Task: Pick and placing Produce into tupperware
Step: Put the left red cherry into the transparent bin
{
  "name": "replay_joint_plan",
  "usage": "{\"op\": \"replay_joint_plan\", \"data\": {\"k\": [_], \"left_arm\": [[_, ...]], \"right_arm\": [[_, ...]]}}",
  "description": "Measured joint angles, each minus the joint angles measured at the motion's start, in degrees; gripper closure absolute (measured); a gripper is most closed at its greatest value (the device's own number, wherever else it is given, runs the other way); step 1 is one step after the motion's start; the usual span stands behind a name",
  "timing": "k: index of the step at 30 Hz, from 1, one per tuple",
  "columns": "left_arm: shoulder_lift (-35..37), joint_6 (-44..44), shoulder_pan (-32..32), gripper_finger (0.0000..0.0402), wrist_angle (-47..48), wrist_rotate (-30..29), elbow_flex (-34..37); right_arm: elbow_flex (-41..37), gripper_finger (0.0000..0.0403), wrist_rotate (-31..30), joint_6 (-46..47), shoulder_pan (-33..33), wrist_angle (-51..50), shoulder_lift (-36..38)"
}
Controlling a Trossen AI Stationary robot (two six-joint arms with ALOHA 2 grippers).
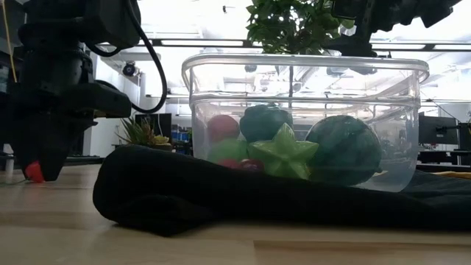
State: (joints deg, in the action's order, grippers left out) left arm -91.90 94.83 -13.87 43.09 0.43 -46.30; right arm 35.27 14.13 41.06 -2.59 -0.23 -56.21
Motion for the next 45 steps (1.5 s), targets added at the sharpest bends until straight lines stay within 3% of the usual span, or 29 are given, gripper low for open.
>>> {"op": "replay_joint_plan", "data": {"k": [28,45], "left_arm": [[-0.11,-3.61,0.0,0.0303,1.19,-1.71,-4.83],[-0.04,-8.8,0.05,0.0303,9.88,-11.75,-16.32]], "right_arm": [[0.0,0.0121,-0.27,-0.16,-0.01,0.02,0.0],[0.0,0.0121,-0.26,-0.15,-0.01,0.03,0.0]]}}
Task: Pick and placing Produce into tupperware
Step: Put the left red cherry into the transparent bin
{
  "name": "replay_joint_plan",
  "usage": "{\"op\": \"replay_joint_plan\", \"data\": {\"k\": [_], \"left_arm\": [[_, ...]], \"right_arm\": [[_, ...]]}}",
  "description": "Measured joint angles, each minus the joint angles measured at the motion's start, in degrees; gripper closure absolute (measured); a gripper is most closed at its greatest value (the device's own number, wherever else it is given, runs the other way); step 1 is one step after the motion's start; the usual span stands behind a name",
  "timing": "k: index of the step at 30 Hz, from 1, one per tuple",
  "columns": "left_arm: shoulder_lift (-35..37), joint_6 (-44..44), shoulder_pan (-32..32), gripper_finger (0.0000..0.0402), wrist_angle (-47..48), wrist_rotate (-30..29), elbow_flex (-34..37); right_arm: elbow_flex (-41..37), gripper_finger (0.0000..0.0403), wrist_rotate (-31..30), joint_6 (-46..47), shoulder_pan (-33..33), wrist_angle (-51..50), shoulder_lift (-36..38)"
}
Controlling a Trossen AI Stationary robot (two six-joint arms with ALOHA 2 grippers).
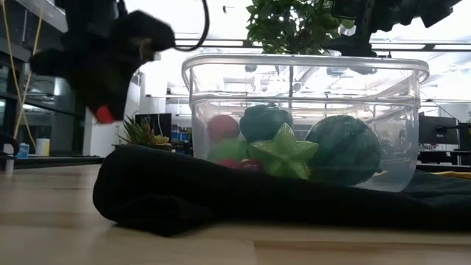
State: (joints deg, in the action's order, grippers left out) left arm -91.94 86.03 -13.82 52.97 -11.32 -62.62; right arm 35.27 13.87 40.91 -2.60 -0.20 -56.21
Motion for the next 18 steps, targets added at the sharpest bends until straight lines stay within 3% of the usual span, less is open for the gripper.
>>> {"op": "replay_joint_plan", "data": {"k": [12,18], "left_arm": [[0.02,-16.37,0.0,0.0302,3.89,-10.89,-15.42],[0.07,-28.5,-0.02,0.0302,-0.49,-12.23,-20.34]], "right_arm": [[0.0,0.0121,-0.02,0.19,0.01,0.01,0.0],[0.0,0.0121,-0.09,0.78,0.01,0.19,0.0]]}}
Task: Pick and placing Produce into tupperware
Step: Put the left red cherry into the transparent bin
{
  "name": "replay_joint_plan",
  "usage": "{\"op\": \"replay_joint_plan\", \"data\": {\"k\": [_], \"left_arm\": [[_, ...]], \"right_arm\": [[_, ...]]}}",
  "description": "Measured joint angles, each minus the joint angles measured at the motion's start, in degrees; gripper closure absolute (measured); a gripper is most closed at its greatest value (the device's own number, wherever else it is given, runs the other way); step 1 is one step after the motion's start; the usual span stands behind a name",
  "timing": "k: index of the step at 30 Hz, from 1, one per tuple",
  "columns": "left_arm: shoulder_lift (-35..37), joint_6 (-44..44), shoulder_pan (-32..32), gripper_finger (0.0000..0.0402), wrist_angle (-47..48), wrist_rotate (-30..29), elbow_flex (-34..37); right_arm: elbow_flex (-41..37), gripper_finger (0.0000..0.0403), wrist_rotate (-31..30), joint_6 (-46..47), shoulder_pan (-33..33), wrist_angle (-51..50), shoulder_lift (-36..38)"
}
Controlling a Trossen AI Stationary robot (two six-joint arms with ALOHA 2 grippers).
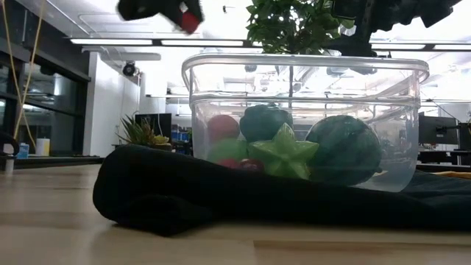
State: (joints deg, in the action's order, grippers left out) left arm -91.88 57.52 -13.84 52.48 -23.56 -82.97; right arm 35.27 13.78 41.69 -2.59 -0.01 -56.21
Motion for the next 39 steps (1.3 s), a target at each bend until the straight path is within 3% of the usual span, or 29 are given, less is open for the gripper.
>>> {"op": "replay_joint_plan", "data": {"k": [18,24,39], "left_arm": [[-1.33,-22.87,-0.03,0.0302,-23.91,6.35,-0.06],[-4.94,-24.82,-0.05,0.0302,-25.35,12.28,0.12],[-12.71,-24.26,-0.03,0.0302,-29.54,17.89,-0.19]], "right_arm": [[0.0,0.0121,0.02,0.88,-0.02,0.26,0.02],[0.0,0.0121,-0.01,1.77,-0.02,0.72,0.04],[-0.05,0.0121,-0.28,2.39,-0.06,1.11,-0.47]]}}
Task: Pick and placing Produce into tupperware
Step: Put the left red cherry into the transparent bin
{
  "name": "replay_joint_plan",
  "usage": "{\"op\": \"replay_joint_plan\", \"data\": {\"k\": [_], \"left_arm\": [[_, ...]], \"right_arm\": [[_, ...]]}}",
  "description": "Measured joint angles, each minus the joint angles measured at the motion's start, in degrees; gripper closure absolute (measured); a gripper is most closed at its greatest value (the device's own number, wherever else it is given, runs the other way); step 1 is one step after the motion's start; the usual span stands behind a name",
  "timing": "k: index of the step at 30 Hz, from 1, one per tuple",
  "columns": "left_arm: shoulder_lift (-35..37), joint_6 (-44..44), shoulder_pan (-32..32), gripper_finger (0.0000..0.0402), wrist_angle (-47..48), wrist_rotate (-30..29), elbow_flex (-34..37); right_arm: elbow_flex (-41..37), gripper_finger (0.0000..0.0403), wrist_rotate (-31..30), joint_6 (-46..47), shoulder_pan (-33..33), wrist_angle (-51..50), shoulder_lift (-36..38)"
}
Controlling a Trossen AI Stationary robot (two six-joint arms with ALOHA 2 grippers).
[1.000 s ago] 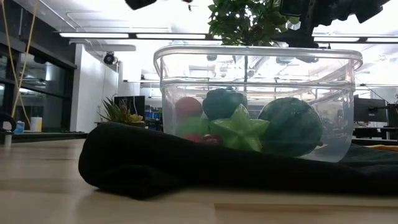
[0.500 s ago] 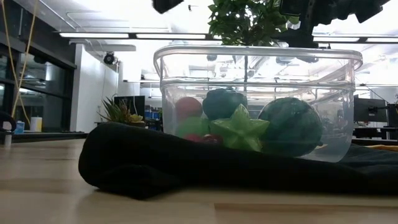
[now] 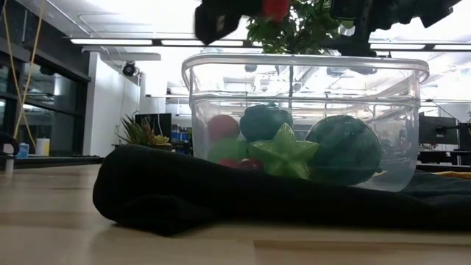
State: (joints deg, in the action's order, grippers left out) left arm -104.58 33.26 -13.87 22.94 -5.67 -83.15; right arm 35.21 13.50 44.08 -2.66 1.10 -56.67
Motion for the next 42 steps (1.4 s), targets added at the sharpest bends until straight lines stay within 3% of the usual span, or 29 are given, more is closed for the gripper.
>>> {"op": "replay_joint_plan", "data": {"k": [34,42], "left_arm": [[-4.26,-0.31,-0.02,0.0302,1.6,3.46,0.2],[-4.26,-0.03,-0.02,0.0262,1.62,3.08,0.2]], "right_arm": [[0.01,0.0121,-0.07,-0.45,0.0,-0.01,-0.08],[0.01,0.0121,-0.08,-0.59,-0.01,-0.02,-0.08]]}}
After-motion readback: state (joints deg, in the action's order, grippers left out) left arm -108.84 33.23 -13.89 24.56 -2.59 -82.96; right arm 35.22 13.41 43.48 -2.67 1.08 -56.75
